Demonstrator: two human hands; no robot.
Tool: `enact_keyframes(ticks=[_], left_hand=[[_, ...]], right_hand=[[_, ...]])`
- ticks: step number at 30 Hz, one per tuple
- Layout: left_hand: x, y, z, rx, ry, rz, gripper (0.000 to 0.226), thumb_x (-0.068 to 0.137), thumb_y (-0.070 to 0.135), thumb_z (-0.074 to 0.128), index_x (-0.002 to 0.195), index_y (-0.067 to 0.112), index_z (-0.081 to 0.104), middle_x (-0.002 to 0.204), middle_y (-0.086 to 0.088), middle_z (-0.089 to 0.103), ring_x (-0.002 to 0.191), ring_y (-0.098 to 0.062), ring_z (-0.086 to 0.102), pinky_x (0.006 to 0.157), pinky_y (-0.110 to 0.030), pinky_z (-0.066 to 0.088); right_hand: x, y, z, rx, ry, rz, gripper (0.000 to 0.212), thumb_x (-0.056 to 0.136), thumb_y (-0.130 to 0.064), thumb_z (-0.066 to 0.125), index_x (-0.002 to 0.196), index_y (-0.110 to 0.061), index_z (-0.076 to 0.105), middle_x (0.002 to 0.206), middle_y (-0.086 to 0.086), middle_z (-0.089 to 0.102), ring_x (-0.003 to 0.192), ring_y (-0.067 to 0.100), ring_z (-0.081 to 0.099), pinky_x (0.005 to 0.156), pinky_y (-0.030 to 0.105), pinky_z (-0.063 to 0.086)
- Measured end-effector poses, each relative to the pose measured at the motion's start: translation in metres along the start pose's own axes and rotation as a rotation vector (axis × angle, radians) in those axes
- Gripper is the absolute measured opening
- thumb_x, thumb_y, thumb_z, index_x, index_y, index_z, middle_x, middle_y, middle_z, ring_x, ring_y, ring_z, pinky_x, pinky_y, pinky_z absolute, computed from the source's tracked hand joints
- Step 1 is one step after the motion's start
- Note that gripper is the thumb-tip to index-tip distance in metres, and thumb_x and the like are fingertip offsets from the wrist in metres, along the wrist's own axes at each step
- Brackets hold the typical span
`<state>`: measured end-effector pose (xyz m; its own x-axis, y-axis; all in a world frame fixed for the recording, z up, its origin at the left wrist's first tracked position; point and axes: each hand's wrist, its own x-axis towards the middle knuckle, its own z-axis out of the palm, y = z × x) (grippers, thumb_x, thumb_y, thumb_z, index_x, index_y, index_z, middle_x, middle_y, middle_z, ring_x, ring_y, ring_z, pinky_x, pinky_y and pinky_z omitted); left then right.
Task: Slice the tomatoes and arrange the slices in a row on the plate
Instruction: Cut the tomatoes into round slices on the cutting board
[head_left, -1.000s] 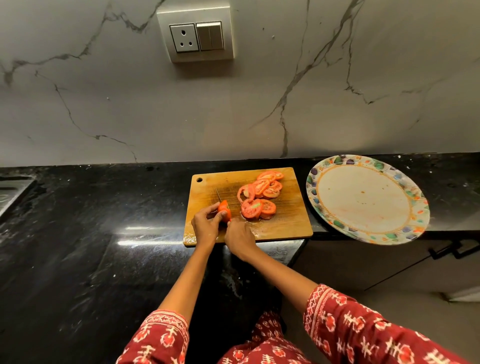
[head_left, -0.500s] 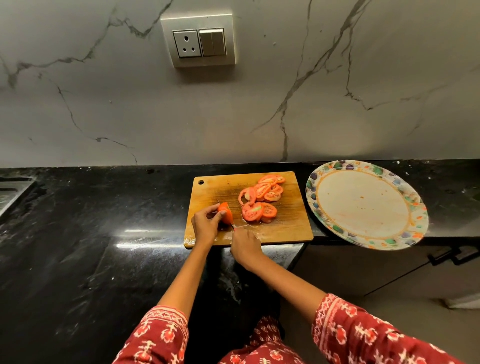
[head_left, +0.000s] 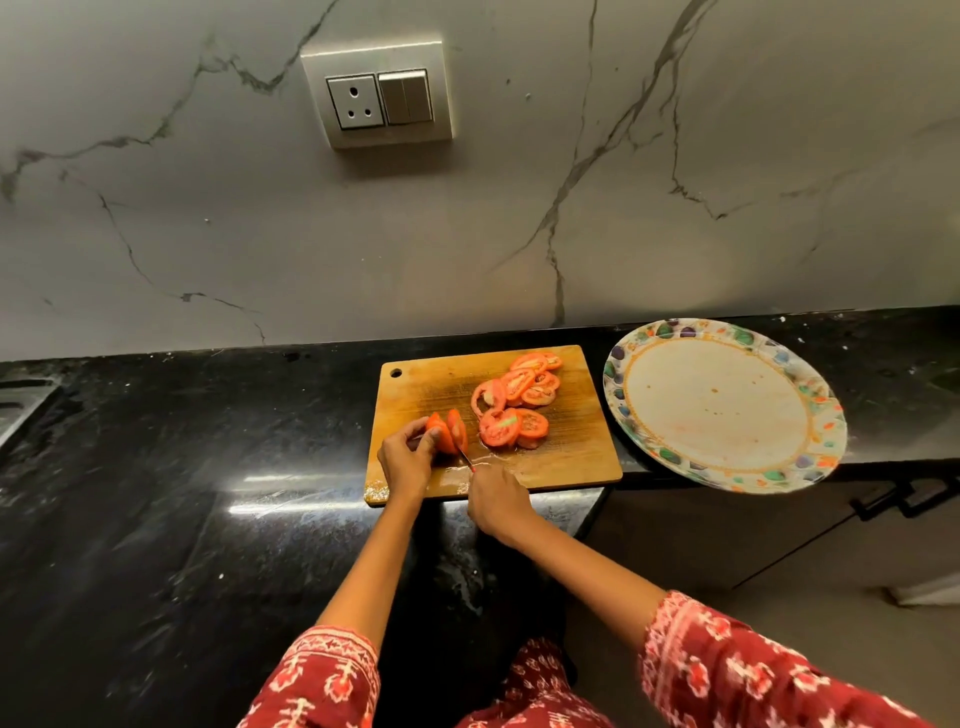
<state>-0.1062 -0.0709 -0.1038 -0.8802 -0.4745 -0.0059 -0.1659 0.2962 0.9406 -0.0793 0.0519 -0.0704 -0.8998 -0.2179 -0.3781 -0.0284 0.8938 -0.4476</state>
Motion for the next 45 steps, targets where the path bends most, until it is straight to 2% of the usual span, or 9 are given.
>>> enact_keyframes(ticks=[7,13,17,20,24,27,32,37,45], left_hand=[[0.003,0.005,-0.002,-0.062,-0.043,-0.047,0.040,0.089,0.007,0.057,0.129,0.008,0.052,0.114,-0.006,0.061,0.101,-0.026,0.062,0.085,-0.045,0.053],[-0.001,0.001,-0.004,-0.023,-0.090,-0.017,0.036,0.088,0.003,0.057,0.124,0.006,0.056,0.116,-0.014,0.062,0.109,-0.029,0.059,0.091,-0.050,0.049],[-0.008,0.002,-0.010,-0.032,-0.123,-0.014,0.042,0.086,-0.001,0.058,0.127,0.003,0.051,0.120,-0.015,0.059,0.112,-0.028,0.057,0.093,-0.036,0.048],[-0.011,0.007,-0.008,-0.006,-0.174,-0.022,0.059,0.075,-0.002,0.070,0.130,0.002,0.048,0.122,-0.016,0.058,0.110,-0.024,0.056,0.092,-0.031,0.047],[-0.013,0.008,0.000,0.152,-0.178,0.036,0.078,0.063,0.000,0.080,0.132,0.004,0.046,0.127,-0.014,0.056,0.113,-0.026,0.056,0.095,-0.033,0.047],[-0.013,0.007,0.002,0.327,-0.176,0.116,0.081,0.062,0.009,0.083,0.133,0.006,0.045,0.132,-0.013,0.051,0.122,-0.028,0.047,0.102,-0.034,0.038],[-0.010,0.013,0.001,0.543,-0.229,0.178,0.077,0.064,0.028,0.083,0.131,0.013,0.047,0.131,-0.011,0.051,0.122,-0.026,0.046,0.096,-0.034,0.039],[-0.004,0.017,0.002,0.679,-0.267,0.145,0.082,0.066,0.039,0.079,0.135,0.017,0.040,0.131,-0.010,0.046,0.124,-0.028,0.041,0.094,-0.039,0.040],[0.010,0.026,0.010,0.780,-0.428,0.156,0.078,0.075,0.033,0.072,0.141,0.033,0.029,0.130,-0.009,0.040,0.125,-0.027,0.037,0.100,-0.042,0.033]], right_hand=[[-0.013,0.032,0.008,-0.039,0.045,-0.025,0.023,0.098,-0.009,0.033,0.110,-0.002,0.052,0.111,0.017,0.059,0.103,0.036,0.057,0.074,0.037,0.039],[-0.011,0.028,0.002,-0.162,0.168,-0.097,0.029,0.096,0.000,0.032,0.119,0.000,0.048,0.121,0.015,0.055,0.111,0.032,0.056,0.085,0.037,0.045],[-0.005,0.037,-0.007,-0.040,0.218,-0.095,0.029,0.101,-0.013,0.030,0.112,0.001,0.053,0.112,0.020,0.059,0.106,0.036,0.057,0.080,0.038,0.045],[-0.001,0.042,-0.019,0.067,0.260,-0.079,0.032,0.101,-0.020,0.030,0.108,0.002,0.052,0.106,0.021,0.061,0.100,0.037,0.059,0.069,0.034,0.038],[0.008,0.047,-0.036,0.162,0.300,-0.098,0.032,0.101,-0.021,0.032,0.098,0.003,0.054,0.095,0.022,0.061,0.088,0.036,0.061,0.062,0.030,0.034],[0.013,0.051,-0.045,0.163,0.303,-0.101,0.032,0.100,-0.020,0.032,0.101,0.003,0.054,0.096,0.024,0.062,0.088,0.038,0.060,0.064,0.033,0.038],[0.019,0.053,-0.047,0.170,0.269,-0.121,0.031,0.099,-0.019,0.032,0.096,0.000,0.056,0.096,0.022,0.061,0.087,0.037,0.060,0.068,0.036,0.043],[0.022,0.051,-0.044,0.169,0.257,-0.139,0.031,0.099,-0.018,0.032,0.093,0.001,0.055,0.092,0.020,0.059,0.083,0.035,0.058,0.063,0.031,0.035],[0.026,0.052,-0.045,0.197,0.242,-0.147,0.032,0.099,-0.017,0.033,0.088,0.000,0.056,0.090,0.019,0.060,0.079,0.033,0.057,0.063,0.030,0.034]])
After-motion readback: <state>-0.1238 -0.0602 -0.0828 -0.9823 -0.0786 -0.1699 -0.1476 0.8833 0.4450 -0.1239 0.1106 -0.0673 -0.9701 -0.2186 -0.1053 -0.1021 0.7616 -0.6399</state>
